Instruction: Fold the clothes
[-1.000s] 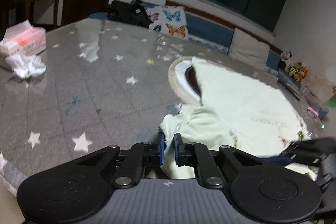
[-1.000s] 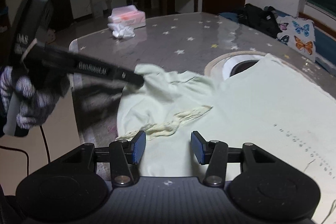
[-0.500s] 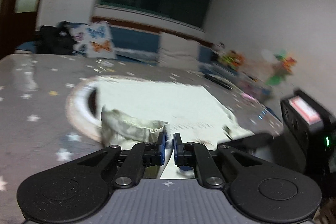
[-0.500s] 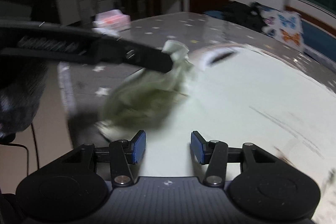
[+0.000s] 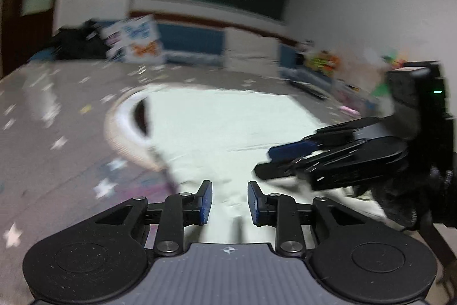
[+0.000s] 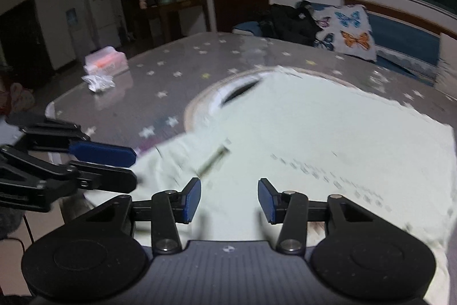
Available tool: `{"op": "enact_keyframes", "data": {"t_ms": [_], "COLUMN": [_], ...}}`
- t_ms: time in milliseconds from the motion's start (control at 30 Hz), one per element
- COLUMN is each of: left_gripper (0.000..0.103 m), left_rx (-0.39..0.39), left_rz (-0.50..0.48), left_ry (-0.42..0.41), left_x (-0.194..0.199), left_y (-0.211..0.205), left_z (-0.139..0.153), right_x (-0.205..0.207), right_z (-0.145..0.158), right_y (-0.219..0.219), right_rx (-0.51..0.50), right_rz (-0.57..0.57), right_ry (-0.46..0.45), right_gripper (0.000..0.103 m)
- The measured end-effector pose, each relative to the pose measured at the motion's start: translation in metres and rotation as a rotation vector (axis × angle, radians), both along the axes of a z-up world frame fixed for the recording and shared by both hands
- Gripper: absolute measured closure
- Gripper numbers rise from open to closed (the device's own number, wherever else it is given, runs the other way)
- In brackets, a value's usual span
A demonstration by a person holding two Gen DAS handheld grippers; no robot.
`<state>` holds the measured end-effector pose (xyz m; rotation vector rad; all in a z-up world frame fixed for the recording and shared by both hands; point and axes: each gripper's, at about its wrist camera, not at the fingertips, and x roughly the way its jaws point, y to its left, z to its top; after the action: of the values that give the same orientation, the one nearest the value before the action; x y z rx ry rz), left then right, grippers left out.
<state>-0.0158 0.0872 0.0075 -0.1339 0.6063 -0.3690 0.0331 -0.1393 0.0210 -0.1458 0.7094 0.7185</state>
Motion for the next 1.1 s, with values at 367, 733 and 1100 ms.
{"op": "enact_keyframes", "data": {"t_ms": [367,733,1100], "left_gripper": [0.074,0.095,0.090], "left_rx": [-0.046,-0.129,-0.088], "left_rz": [0.041,0.032,0.061], "left_ry": [0.108,0.162,0.165], "left_x": [-0.003,-0.014,-0.029], "left_y": [0.018,0.031,0.042], "left_z": [-0.019,-0.022,-0.014], "right_x": [0.054,0.083,0.086], "right_z": [-0.002,-0.029,-0.018], "right_y": [0.076,0.115,0.106], "right_rx": [0.012,-0.059,-0.012], "right_rz": [0.085,0.104,0.082], "right_ry": [0.020,0.088,0.089], "right_gripper": [0.072,0.096,0.093]}}
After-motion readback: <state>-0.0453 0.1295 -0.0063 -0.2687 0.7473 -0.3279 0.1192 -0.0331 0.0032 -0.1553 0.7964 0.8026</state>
